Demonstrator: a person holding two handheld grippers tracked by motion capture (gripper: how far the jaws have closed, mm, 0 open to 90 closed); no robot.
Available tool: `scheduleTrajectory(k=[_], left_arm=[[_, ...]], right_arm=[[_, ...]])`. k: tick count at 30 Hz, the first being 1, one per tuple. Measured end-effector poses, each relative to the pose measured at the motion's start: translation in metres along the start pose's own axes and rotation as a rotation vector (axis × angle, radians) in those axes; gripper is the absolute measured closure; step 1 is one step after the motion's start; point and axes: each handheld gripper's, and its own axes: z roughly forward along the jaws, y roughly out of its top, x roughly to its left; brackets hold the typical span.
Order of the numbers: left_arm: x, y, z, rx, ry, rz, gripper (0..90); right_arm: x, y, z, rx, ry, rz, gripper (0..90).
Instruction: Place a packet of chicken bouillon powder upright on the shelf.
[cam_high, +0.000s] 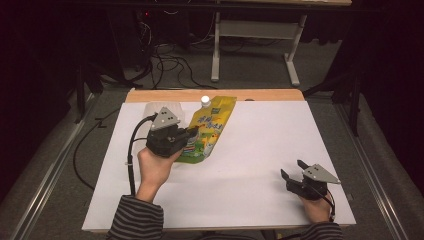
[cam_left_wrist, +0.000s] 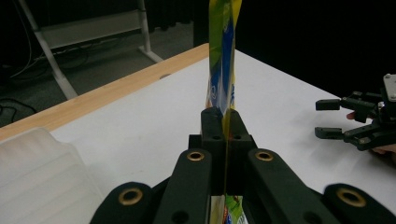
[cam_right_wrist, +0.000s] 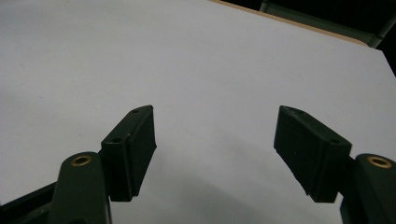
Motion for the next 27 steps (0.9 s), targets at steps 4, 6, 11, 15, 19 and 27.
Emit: scheduleTrajectory(k=[4,6,11,15,19,27], left_arm=[[0.006,0.001,-0.007,-0.002,0.027,0.007,90.0],[0.010,0.000,-0.011,-0.008,0.039,0.002,90.0],[0.021,-0.001,-0.021,-0.014,0.073,0.007,90.0],[0.029,-0.002,-0.026,-0.014,0.107,0.017,90.0],[0.038,-0.005,-0.029,-0.007,0.140,0.023,90.0],[0.053,-0.013,-0.029,0.024,0.210,0.050,90.0]], right_arm=[[0.000,0.000,0.000,0.001,0.001,0.003,30.0],[0.001,0.000,0.000,0.006,0.002,0.005,30.0],[0.000,0.000,0.000,0.005,0.001,0.000,30.0],[0.001,0.000,0.001,0.005,-0.003,-0.010,30.1],[0.001,0.000,0.001,0.006,-0.003,-0.004,30.1],[0.001,0.001,0.002,0.020,0.002,-0.006,30.1]])
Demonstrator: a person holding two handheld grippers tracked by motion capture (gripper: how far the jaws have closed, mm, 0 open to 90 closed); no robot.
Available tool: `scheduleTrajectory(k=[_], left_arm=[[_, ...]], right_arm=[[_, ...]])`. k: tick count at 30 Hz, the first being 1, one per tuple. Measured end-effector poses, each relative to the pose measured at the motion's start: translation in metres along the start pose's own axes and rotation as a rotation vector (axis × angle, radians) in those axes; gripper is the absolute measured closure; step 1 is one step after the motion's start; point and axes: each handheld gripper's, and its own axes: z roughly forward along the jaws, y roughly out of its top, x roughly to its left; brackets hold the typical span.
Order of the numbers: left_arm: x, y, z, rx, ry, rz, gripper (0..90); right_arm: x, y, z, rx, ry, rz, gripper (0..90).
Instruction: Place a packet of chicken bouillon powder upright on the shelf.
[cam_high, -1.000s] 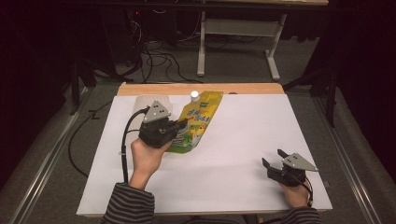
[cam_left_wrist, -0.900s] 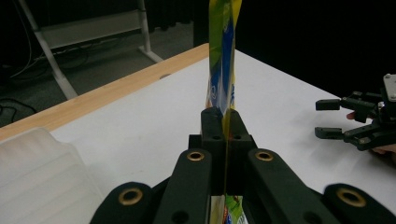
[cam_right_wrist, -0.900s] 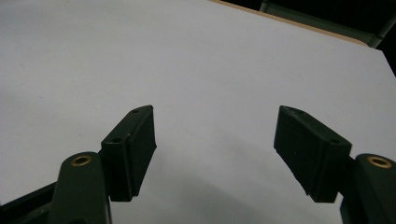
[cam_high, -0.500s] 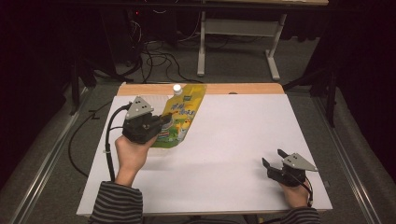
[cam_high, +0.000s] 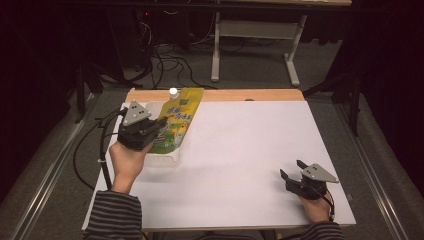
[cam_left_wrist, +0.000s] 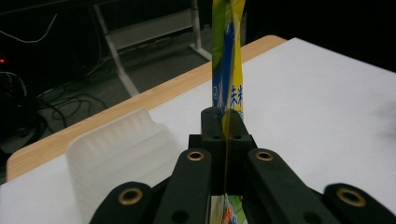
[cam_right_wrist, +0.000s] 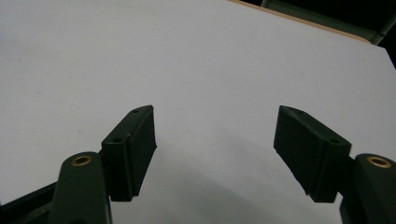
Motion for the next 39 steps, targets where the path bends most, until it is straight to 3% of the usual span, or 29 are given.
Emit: scheduleTrajectory(k=[6,14,18,26,39], left_arm=[[0.006,-0.006,0.012,0.045,0.041,0.029,90.0],[0.014,-0.017,0.032,0.071,0.043,0.015,90.0],[0.015,-0.019,0.040,0.081,0.052,0.031,90.0],[0.014,-0.024,0.053,0.072,0.040,0.045,90.0],[0.022,-0.036,0.061,0.084,0.011,0.012,90.0]], right_arm=[[0.000,0.000,-0.001,-0.010,-0.004,0.003,30.0],[0.000,0.000,-0.001,-0.012,-0.007,0.003,30.0],[0.000,-0.001,-0.001,-0.015,-0.005,0.006,30.0],[0.000,-0.001,-0.002,-0.015,-0.005,0.006,29.9],[0.001,0.000,0.000,-0.006,-0.009,-0.011,30.0]])
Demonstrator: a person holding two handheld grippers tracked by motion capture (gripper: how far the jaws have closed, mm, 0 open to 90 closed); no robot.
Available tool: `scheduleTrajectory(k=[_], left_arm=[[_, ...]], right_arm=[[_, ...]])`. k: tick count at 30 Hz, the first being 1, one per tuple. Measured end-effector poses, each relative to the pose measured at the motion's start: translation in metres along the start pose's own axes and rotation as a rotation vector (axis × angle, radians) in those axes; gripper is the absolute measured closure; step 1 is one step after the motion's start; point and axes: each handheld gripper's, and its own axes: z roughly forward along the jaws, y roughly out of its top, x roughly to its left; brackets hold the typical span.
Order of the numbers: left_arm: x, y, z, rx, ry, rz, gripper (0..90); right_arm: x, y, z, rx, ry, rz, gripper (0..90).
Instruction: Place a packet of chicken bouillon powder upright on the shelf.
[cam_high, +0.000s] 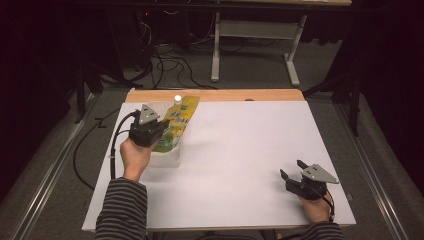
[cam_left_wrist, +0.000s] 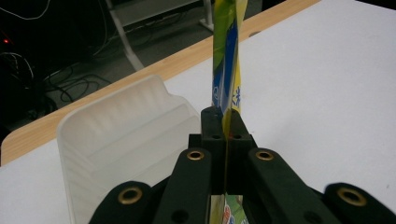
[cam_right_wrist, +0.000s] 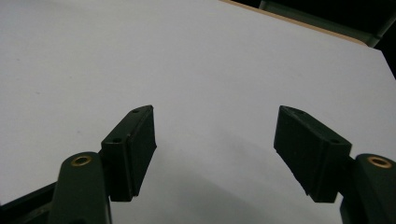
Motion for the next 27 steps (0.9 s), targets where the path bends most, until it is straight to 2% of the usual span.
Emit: scheduleTrajectory(k=[5,11,12,27], left_arm=[[0.001,-0.003,-0.001,0.027,-0.001,0.001,90.0],[0.003,-0.006,-0.002,0.038,-0.009,-0.026,89.8],[0.004,-0.006,-0.003,0.043,-0.013,-0.030,89.8],[0.012,-0.009,-0.013,0.188,-0.027,-0.058,88.8]], right_arm=[[0.000,0.000,0.000,0.001,-0.001,0.014,30.0],[0.000,0.000,0.000,0.001,0.000,-0.001,30.0],[0.001,0.000,0.000,0.002,-0.001,0.008,30.0],[0.001,0.000,0.000,0.000,0.000,0.001,30.0]])
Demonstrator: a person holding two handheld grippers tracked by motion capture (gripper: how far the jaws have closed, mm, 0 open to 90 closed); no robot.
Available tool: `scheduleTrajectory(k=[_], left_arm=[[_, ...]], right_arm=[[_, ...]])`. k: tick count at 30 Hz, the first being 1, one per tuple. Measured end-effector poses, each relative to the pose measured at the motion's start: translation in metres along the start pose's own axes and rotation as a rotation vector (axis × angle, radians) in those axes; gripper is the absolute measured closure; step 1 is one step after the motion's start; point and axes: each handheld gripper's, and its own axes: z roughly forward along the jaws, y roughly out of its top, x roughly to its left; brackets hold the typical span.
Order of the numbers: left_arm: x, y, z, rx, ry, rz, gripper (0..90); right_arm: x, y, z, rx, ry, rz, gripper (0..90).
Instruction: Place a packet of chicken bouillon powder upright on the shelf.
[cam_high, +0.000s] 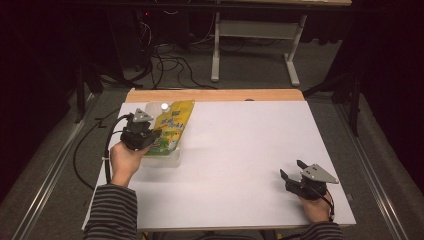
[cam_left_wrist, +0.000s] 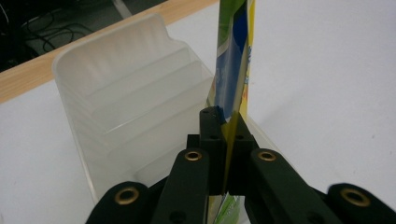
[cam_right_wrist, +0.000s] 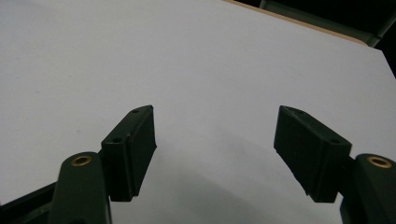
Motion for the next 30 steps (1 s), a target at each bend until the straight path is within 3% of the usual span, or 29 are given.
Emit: scheduleTrajectory(k=[3,13,19,22,30], left_arm=[[-0.001,-0.001,0.000,-0.011,0.022,0.016,90.0],[-0.006,-0.010,0.006,-0.134,0.042,0.038,90.0],[0.000,-0.019,0.006,-0.115,0.016,0.003,90.0],[-0.001,-0.018,0.005,-0.098,0.015,0.013,90.0],[0.003,-0.027,0.002,-0.068,0.006,-0.022,89.1]], right_arm=[[0.000,0.000,0.000,0.002,-0.001,-0.001,30.0],[0.000,0.000,0.000,0.001,-0.003,0.001,30.0],[0.000,0.000,0.000,-0.001,0.000,-0.003,30.0],[0.000,0.000,0.000,0.002,-0.001,-0.001,30.0],[0.000,0.000,-0.001,0.001,0.000,0.004,30.0]])
